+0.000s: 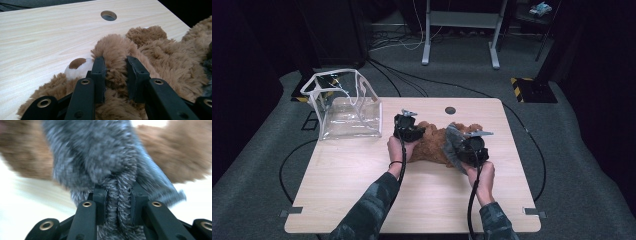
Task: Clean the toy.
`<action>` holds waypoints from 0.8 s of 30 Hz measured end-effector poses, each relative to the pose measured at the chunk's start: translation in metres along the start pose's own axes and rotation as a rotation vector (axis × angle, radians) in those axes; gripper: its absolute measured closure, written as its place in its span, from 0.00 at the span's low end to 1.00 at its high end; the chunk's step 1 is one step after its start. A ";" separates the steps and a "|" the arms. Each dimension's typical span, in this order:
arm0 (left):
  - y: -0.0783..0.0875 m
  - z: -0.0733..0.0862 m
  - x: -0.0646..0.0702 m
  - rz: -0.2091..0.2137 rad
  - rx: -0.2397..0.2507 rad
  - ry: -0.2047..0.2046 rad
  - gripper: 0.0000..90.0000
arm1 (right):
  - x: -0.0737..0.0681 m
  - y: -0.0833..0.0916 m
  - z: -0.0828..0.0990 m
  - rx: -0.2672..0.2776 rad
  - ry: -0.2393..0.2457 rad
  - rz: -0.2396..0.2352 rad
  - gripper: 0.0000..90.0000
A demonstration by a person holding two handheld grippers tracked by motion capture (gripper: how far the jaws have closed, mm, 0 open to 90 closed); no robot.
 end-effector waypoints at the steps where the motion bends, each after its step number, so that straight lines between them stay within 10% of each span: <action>1: 0.000 0.000 0.000 -0.001 0.002 0.002 0.78 | -0.009 0.000 -0.001 0.013 0.011 -0.028 0.80; 8: -0.001 0.000 0.000 -0.002 -0.001 -0.006 0.78 | -0.059 -0.025 0.000 -0.016 0.071 -0.119 0.80; 24: -0.009 0.000 0.007 -0.001 -0.019 -0.029 0.79 | 0.002 -0.013 0.015 -0.013 -0.022 0.011 0.80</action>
Point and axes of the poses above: each handheld gripper's, and its own axes: y roughly backward along the jaws, z roughly out of its underside, x roughly to its right, the point moved 8 cm from there along -y, roughly forward along the jaws, and after that the axes turned 2 degrees about -z, right-handed, at the moved point
